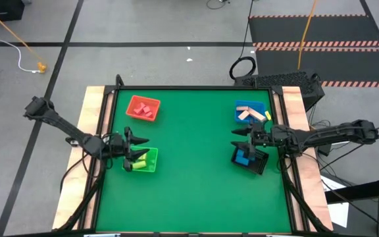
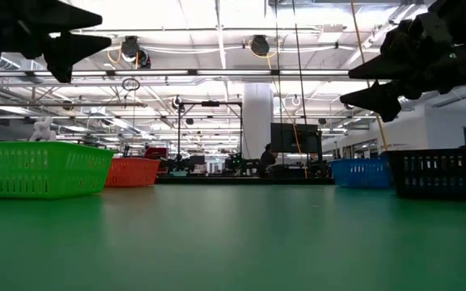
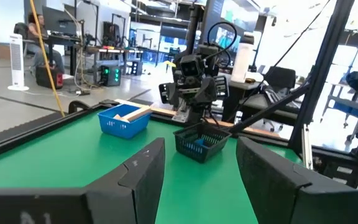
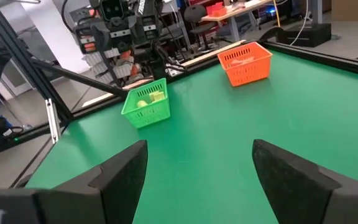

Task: Sort & place blocks by color
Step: Return to Home Position

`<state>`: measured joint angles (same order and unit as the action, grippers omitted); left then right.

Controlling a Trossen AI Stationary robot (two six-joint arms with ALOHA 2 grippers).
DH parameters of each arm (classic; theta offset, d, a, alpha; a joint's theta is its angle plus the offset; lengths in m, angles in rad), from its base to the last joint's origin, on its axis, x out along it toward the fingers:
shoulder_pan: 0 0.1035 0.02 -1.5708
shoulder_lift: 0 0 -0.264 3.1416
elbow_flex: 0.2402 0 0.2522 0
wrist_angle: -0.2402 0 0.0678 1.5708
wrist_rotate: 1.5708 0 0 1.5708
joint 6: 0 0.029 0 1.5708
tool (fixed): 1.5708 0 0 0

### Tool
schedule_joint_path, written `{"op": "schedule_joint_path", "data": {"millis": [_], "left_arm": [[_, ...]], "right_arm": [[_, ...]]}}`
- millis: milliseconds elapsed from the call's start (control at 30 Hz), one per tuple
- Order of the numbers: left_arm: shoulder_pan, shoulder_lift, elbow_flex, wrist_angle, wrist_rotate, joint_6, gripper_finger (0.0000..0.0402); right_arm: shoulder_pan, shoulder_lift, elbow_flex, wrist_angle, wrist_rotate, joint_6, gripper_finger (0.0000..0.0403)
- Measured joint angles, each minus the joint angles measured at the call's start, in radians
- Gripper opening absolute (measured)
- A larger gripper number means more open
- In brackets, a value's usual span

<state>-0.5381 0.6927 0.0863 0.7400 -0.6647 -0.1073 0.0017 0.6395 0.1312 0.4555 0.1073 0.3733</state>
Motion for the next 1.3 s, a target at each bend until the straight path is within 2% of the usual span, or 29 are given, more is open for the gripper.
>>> {"op": "schedule_joint_path", "data": {"millis": [267, 567, 733, 1300], "left_arm": [[0.002, 0.001, -0.045, -0.004, 0.001, -0.021, 0.0198], [0.002, 0.001, -0.077, -0.049, -0.017, -0.063, 0.0198], [0.002, 0.001, -0.077, -0.058, -0.017, -0.017, 0.0198], [0.002, 0.001, -0.077, -0.057, -0.017, 0.000, 0.0198]], "right_arm": [[0.000, 0.001, -0.095, 0.208, 0.005, 0.000, 0.0281], [0.000, 0.000, -0.108, 0.185, 0.005, -0.054, 0.0281], [0.000, 0.000, -0.110, 0.176, 0.005, -0.075, 0.0281], [0.000, 0.000, -0.112, 0.176, -0.003, -0.045, 0.0281]]}}
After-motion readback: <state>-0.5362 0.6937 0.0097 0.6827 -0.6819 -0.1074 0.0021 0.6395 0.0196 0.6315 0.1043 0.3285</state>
